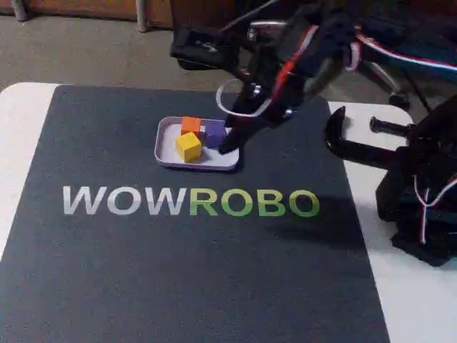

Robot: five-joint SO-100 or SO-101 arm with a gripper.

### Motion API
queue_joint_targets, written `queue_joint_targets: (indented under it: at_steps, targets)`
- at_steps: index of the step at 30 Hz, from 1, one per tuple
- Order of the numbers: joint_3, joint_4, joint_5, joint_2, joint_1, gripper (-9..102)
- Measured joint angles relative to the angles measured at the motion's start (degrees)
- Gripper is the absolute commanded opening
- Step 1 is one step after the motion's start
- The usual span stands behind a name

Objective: Move blocks one by one until all three blocks are in the tray.

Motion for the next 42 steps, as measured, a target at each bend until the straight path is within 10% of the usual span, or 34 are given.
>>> queue_joint_targets:
  at_steps: [13, 42]
  targets:
    - [29.62, 0.35, -10.46, 37.27, -6.68, -8]
    - [69.26, 1.14, -13.80, 68.55, -26.10, -8]
